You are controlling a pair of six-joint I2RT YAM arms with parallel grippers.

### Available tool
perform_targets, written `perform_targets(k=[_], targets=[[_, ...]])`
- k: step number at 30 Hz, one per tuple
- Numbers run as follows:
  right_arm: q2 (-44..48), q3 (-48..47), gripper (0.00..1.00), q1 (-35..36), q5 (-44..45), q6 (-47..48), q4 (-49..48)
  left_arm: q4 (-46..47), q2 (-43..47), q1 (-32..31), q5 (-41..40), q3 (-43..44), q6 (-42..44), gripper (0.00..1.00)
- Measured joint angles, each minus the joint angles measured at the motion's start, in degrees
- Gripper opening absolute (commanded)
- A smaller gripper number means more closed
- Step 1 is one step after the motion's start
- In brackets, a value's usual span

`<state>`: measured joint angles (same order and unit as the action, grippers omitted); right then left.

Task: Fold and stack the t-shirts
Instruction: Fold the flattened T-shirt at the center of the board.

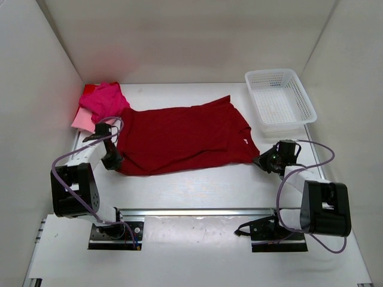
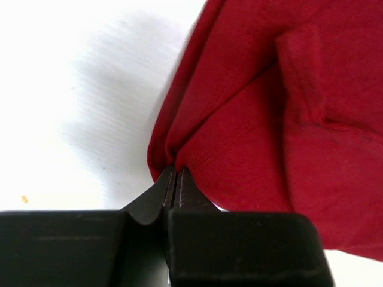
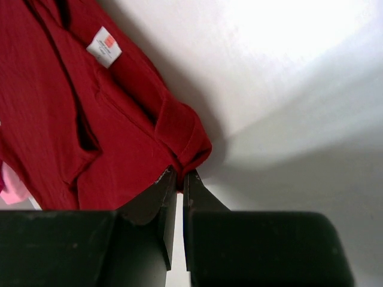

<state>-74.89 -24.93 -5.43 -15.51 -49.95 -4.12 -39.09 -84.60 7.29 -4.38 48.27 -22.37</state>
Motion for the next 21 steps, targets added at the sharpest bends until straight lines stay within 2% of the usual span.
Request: perform_targets(k=[10, 11, 12, 13, 14, 15, 16, 17, 18, 21], targets=[[6.0, 1.5, 0.00, -2.0, 0.5, 0.5, 12.0, -4.2, 0.2, 0.0, -7.1, 0.3, -0.9, 0.00], [6.3, 1.5, 0.00, -2.1, 0.5, 0.5, 13.0, -4.4, 0.2, 0.5, -6.9, 0.3, -1.3, 0.03], [6.5, 1.5, 0.00, -2.1, 0.7, 0.6, 13.9, -4.6, 0.1, 1.2, -6.6, 0.3, -1.7, 0.12], [6.7, 1.5, 0.01, -2.2, 0.7, 0.7, 14.7, -4.7, 0.0, 2.0, -6.1, 0.3, -2.0, 0.16], [6.8, 1.5, 0.10, -2.2, 0.8, 0.7, 15.4, -4.9, -0.1, 2.7, -5.7, 0.3, -2.3, 0.32], [6.9, 1.5, 0.14, -2.2, 0.9, 0.7, 15.8, -5.1, -0.2, 3.1, -5.6, 0.3, -2.4, 0.52], [6.9, 1.5, 0.24, -2.2, 1.0, 0.8, 15.9, -5.3, -0.4, 3.2, -5.6, 0.3, -2.3, 0.62], [7.0, 1.5, 0.31, -2.2, 0.7, 0.7, 15.7, -5.9, -0.5, 3.1, -5.7, 0.5, -2.6, 0.76], [7.2, 1.3, 0.34, -2.1, 0.6, 0.9, 15.5, -6.5, -0.5, 2.7, -5.7, 1.0, -2.6, 0.83], [7.4, 0.3, 0.39, -1.6, 1.2, 1.8, 15.8, -8.9, -1.3, 0.4, -6.3, 5.2, -3.1, 0.85]])
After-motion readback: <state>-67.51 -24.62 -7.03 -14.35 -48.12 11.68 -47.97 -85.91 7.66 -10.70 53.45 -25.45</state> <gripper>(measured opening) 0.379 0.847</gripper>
